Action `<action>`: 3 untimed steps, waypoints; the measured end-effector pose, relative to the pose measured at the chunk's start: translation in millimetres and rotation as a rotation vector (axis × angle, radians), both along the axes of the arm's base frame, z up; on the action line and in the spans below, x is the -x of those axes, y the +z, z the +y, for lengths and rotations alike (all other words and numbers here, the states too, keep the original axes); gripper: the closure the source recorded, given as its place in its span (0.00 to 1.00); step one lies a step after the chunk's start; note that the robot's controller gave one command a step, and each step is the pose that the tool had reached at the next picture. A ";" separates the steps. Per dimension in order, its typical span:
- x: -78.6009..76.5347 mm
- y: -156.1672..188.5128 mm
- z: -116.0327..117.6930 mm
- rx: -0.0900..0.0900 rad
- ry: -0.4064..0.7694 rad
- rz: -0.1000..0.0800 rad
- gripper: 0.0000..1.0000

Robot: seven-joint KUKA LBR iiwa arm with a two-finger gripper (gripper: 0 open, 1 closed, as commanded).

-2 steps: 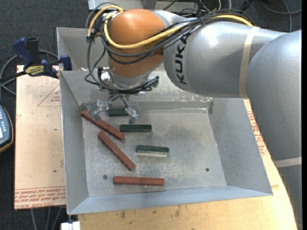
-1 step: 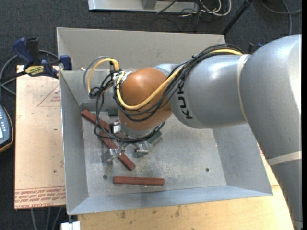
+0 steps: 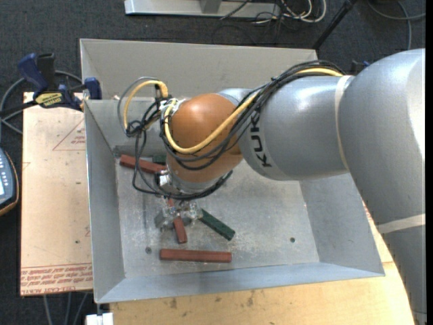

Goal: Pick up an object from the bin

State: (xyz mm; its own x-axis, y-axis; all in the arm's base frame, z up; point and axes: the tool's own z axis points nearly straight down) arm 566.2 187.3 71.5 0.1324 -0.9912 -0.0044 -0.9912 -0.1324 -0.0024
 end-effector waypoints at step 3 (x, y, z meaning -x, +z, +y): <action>-36.5 165.1 -14.1 0.002 1.161 -0.005 1.00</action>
Offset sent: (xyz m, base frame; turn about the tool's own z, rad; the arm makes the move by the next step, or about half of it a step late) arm 0.0212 -0.0109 0.1011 -0.0189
